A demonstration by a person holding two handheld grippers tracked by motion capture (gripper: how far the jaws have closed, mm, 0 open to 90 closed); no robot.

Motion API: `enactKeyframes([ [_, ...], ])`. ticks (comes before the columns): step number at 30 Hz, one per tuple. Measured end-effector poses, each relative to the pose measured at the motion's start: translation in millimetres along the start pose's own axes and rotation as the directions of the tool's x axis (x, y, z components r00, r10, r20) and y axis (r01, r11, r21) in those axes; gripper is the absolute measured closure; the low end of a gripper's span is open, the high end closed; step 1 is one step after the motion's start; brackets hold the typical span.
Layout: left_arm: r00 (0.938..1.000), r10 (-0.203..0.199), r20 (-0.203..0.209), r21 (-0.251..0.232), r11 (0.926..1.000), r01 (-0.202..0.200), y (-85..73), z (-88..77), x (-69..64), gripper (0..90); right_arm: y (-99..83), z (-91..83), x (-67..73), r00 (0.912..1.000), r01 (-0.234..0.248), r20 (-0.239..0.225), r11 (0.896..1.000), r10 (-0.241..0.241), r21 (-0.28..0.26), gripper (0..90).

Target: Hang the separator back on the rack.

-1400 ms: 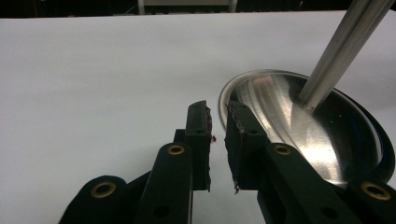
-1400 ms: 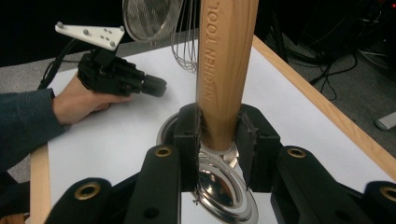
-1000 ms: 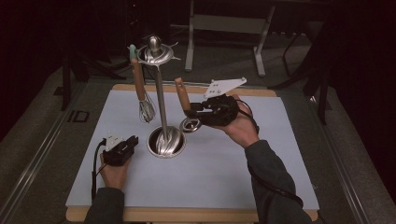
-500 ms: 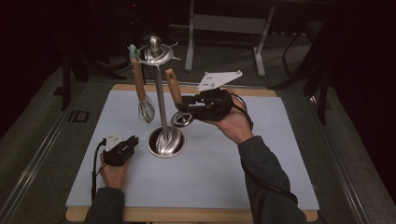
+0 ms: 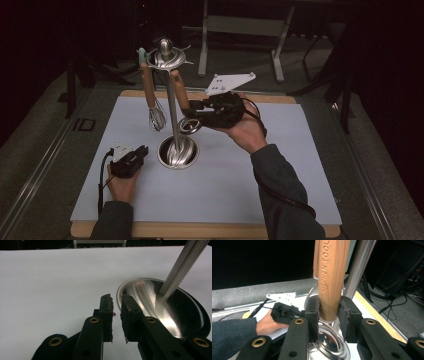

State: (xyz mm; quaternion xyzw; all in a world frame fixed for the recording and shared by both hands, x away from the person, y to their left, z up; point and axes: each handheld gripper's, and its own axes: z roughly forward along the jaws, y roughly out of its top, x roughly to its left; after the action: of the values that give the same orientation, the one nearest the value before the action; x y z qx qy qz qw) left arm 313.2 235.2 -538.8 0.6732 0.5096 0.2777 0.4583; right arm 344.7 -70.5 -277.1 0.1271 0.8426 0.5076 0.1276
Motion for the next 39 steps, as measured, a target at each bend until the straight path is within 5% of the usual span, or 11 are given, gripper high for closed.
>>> enactKeyframes([
  [21, 1.0, -0.002, 0.002, 0.0, 1.0, 0.002, 0.0, 0.0, 0.0, 79.6, 12.5, 7.7, 4.8, 0.9998, 0.02, -0.002, 1.0, -0.02, 0.011, 70.9],
  [39, 1.0, -0.001, 0.002, 0.0, 1.0, 0.001, 0.0, 0.0, 0.1, 79.5, 10.5, 26.9, -2.4, 0.9977, -0.038, 0.058, 0.998, 0.034, 0.057, 70.6],
])
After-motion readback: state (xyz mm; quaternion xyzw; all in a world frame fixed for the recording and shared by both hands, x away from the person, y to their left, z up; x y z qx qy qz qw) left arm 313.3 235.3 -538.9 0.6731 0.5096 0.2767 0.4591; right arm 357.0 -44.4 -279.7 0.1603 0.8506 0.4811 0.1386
